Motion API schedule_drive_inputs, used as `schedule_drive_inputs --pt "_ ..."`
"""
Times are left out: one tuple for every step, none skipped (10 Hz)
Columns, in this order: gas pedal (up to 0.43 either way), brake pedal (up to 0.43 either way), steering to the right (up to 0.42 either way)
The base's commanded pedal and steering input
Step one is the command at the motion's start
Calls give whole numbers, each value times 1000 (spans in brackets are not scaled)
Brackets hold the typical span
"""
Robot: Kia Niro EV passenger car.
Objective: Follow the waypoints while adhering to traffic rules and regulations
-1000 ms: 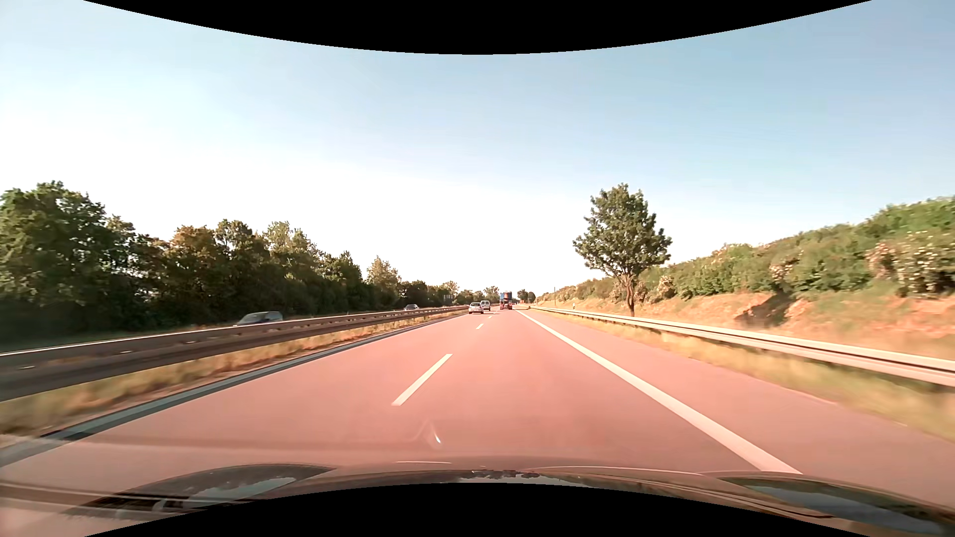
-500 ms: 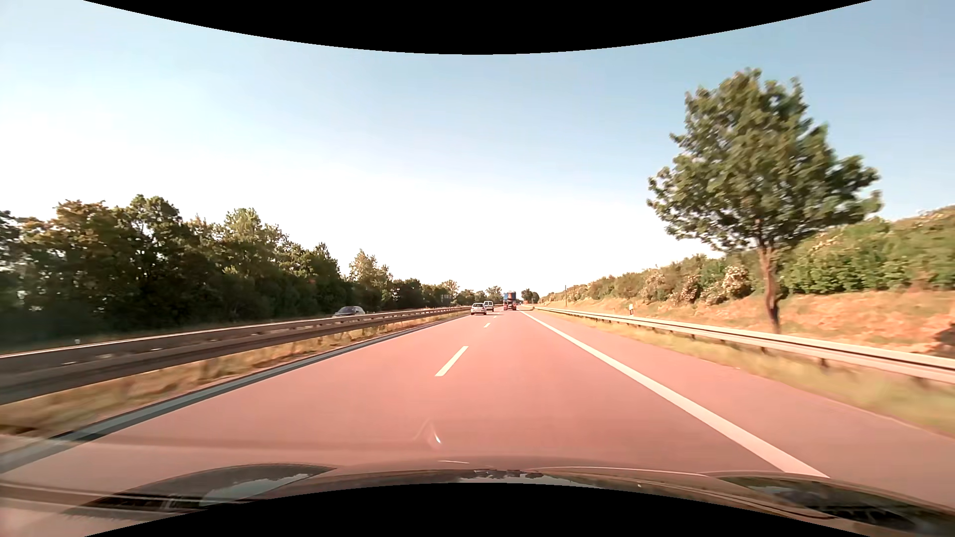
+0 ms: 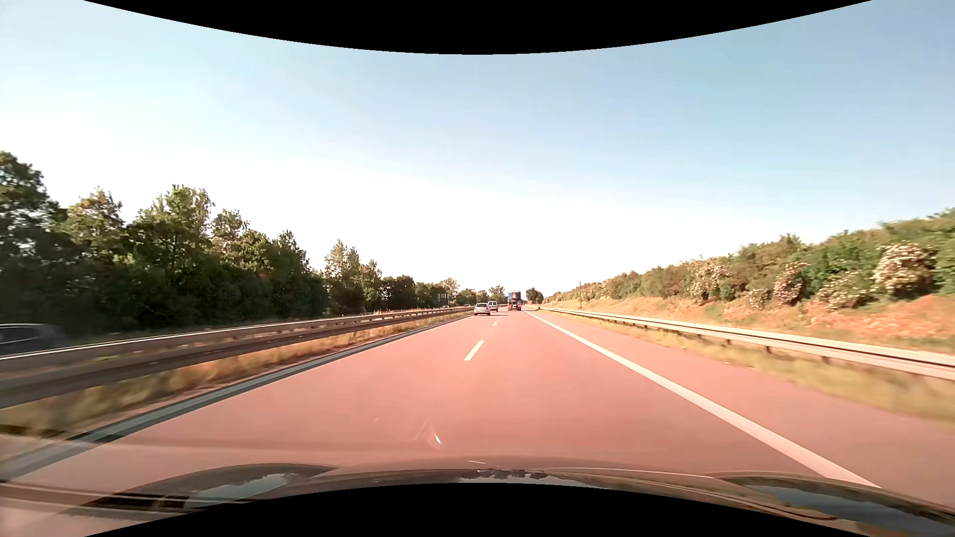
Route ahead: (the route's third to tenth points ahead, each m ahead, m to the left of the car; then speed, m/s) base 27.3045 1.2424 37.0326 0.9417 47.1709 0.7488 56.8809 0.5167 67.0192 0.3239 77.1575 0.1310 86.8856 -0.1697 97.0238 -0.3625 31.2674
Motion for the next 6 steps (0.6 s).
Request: schedule_drive_inputs --pt "378 6 -7" --pt "378 6 -6" --pt "390 6 -6" --pt "390 6 -6" --pt "390 6 -4" --pt "390 6 -2"
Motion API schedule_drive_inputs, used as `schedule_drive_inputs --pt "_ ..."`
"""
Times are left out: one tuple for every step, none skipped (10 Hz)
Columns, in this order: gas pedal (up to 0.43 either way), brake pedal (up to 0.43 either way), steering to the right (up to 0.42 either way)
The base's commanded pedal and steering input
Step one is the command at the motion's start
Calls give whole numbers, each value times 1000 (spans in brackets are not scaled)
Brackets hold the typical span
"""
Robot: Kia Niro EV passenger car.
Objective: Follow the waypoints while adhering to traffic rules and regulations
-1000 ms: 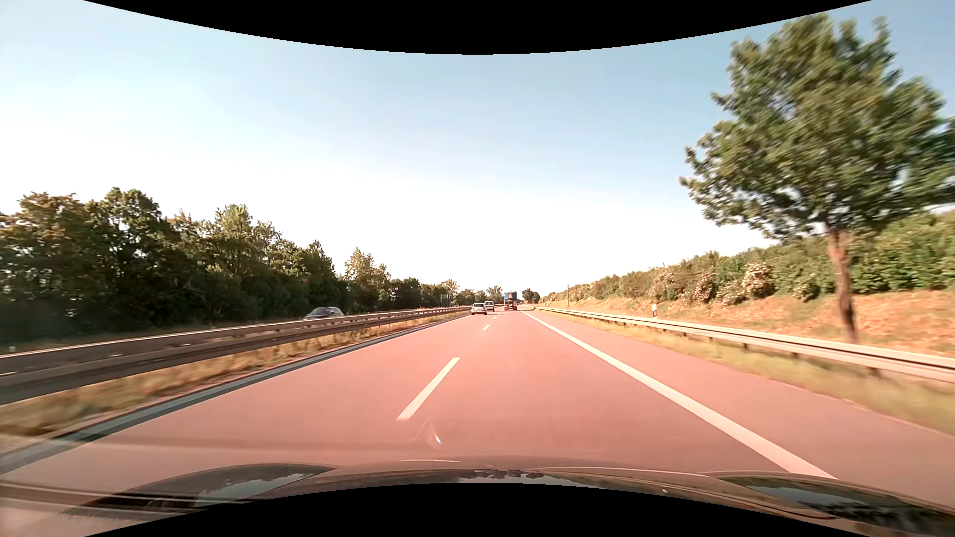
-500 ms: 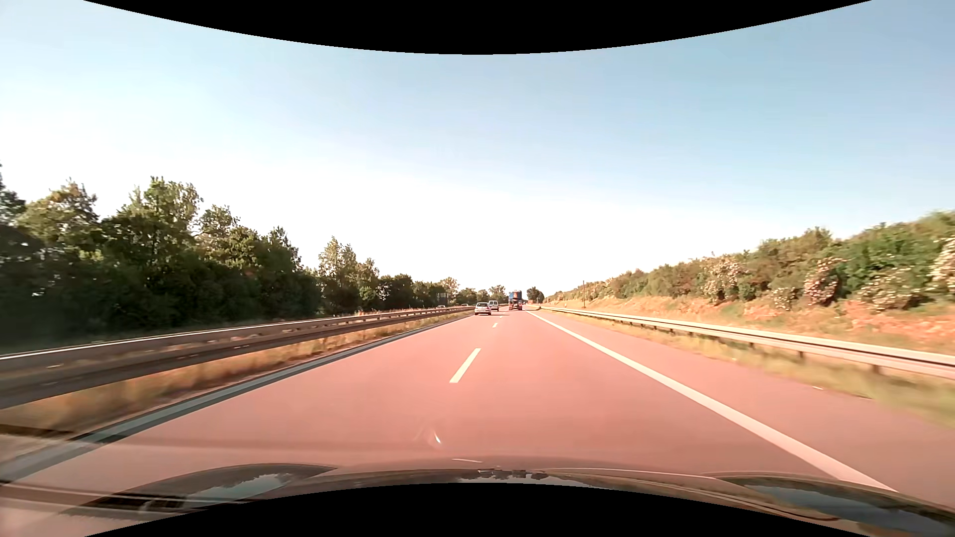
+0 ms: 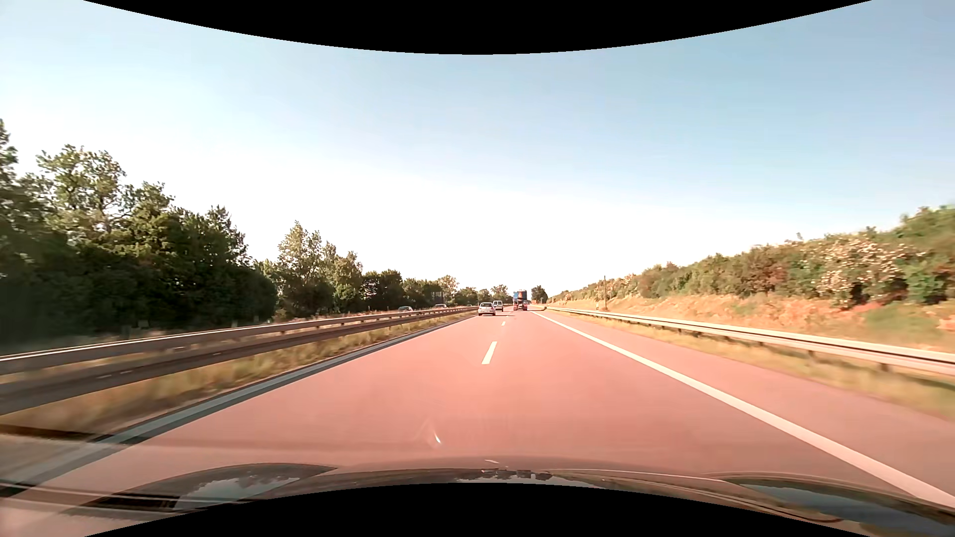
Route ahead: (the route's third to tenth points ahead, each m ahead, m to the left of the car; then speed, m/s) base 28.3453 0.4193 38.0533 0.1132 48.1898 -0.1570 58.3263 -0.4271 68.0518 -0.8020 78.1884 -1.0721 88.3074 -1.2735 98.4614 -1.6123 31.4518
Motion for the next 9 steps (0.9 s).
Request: schedule_drive_inputs --pt "390 6 -1" --pt "378 6 -1" --pt "370 6 -1" --pt "319 6 -1" --pt "287 6 -1" --pt "280 6 0" --pt "260 6 0" --pt "248 12 0" --pt "209 6 0"
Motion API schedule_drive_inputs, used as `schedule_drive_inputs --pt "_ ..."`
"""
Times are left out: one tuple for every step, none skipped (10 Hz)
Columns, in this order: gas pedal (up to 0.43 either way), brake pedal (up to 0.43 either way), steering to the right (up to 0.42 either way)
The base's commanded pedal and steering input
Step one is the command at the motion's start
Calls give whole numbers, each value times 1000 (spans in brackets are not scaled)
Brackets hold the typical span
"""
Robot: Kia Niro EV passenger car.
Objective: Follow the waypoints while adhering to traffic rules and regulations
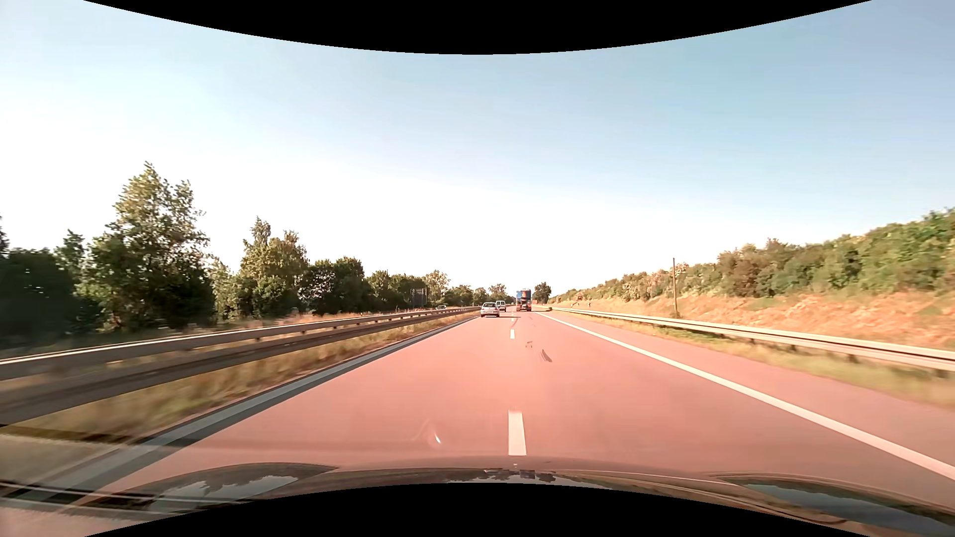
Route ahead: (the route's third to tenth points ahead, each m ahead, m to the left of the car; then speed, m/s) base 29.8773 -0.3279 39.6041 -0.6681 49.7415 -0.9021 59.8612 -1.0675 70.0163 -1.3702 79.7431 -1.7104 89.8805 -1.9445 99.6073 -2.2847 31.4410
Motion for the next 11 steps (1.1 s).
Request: schedule_drive_inputs --pt "189 6 0" --pt "177 6 0" --pt "177 6 0" --pt "169 6 0" --pt "169 6 0" --pt "169 6 0" --pt "169 6 0" --pt "169 6 0" --pt "130 6 0" --pt "118 6 0" --pt "118 6 0"
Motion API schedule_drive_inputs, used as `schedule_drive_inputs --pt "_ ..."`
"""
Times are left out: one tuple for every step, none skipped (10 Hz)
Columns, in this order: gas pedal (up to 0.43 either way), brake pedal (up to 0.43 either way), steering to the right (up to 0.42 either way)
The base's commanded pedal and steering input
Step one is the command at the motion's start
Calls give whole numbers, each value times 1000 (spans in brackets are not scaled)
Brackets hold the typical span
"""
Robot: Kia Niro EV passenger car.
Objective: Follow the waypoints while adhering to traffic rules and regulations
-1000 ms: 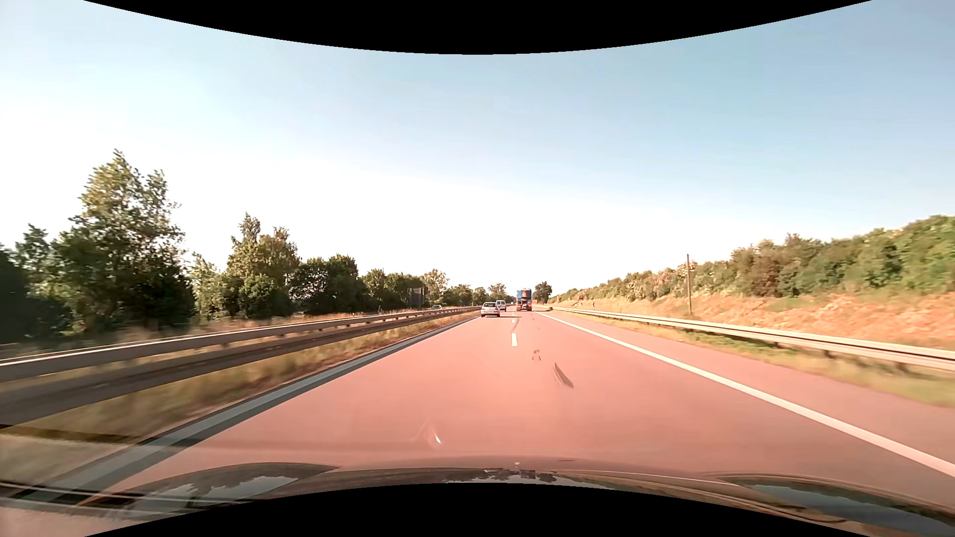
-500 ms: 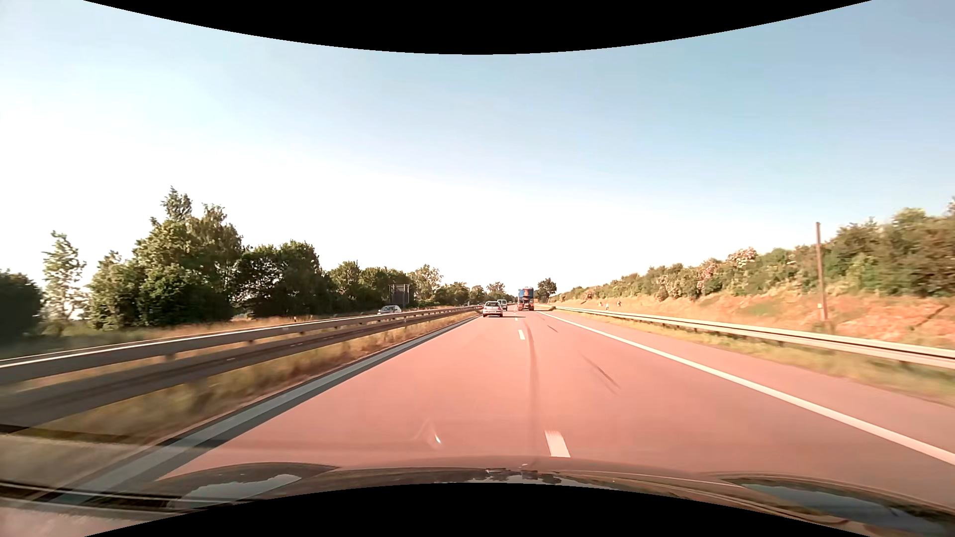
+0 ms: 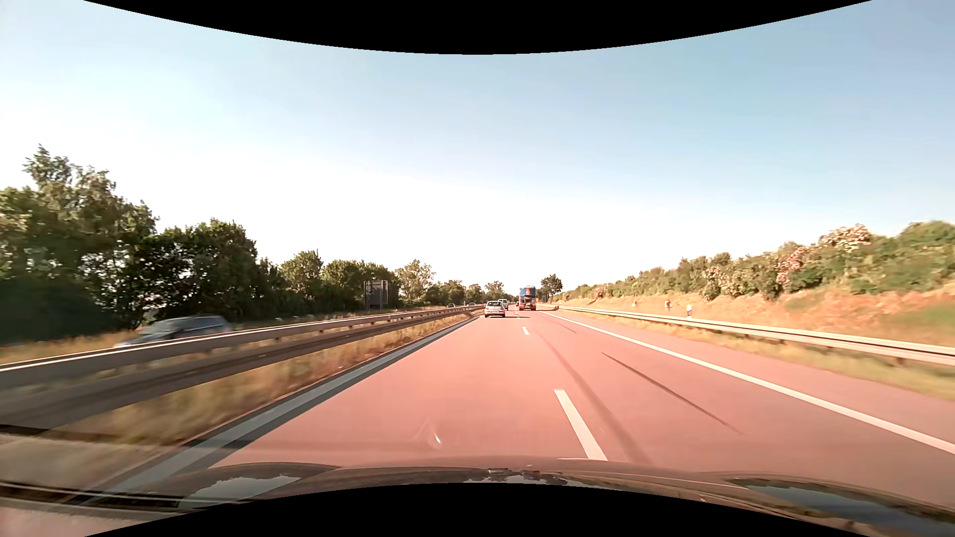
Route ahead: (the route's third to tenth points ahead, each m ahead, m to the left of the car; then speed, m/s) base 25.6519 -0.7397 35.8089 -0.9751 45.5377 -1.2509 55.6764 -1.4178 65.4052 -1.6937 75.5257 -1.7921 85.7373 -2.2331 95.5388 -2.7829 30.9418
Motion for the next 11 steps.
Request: schedule_drive_inputs --pt "87 6 0" --pt "67 6 0" --pt "67 6 0" --pt "67 6 0" --pt "67 6 1" --pt "67 6 1" --pt "67 6 1" --pt "67 6 1" --pt "67 6 1" --pt "67 6 1" --pt "67 6 1"
